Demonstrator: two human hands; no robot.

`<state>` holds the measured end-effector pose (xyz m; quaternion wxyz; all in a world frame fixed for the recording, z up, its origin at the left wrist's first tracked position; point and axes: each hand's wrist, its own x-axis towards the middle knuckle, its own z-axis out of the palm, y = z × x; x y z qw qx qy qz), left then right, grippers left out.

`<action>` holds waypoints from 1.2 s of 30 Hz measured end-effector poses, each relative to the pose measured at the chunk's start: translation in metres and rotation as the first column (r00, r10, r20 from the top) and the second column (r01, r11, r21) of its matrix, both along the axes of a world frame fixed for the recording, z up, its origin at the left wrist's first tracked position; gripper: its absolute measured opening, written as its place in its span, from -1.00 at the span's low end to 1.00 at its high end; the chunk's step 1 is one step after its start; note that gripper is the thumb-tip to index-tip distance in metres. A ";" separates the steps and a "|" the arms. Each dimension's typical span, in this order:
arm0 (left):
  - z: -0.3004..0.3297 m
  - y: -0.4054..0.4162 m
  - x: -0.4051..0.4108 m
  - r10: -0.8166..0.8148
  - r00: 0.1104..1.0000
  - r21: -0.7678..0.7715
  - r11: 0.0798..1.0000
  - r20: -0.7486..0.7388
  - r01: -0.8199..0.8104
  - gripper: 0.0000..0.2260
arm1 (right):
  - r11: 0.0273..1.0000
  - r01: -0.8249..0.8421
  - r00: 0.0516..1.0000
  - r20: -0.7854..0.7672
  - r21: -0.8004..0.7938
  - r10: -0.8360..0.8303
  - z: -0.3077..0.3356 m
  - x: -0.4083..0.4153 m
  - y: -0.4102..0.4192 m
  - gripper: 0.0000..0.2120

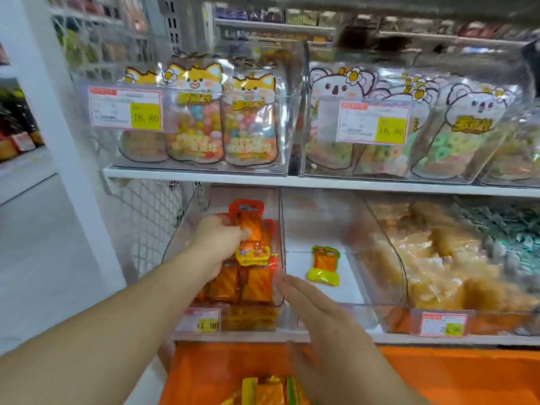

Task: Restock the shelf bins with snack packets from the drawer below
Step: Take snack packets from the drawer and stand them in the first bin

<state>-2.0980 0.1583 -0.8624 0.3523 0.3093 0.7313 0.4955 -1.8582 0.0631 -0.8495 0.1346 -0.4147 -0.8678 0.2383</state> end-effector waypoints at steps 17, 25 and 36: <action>-0.033 0.050 0.006 -0.206 0.667 -0.192 0.977 -0.716 0.095 -0.70 | 0.994 -0.108 0.988 0.112 0.023 0.104 -0.007 0.002 0.013 -0.16; -0.025 0.038 0.012 -0.386 0.540 -0.403 0.910 -0.748 0.092 -0.57 | 0.997 -0.064 0.995 0.079 0.047 0.060 -0.011 0.003 0.007 -0.13; -0.001 -0.085 0.042 -0.151 0.692 0.087 0.951 -0.706 0.297 -0.74 | 0.997 -0.067 0.996 0.060 0.048 0.064 -0.002 0.027 -0.029 -0.28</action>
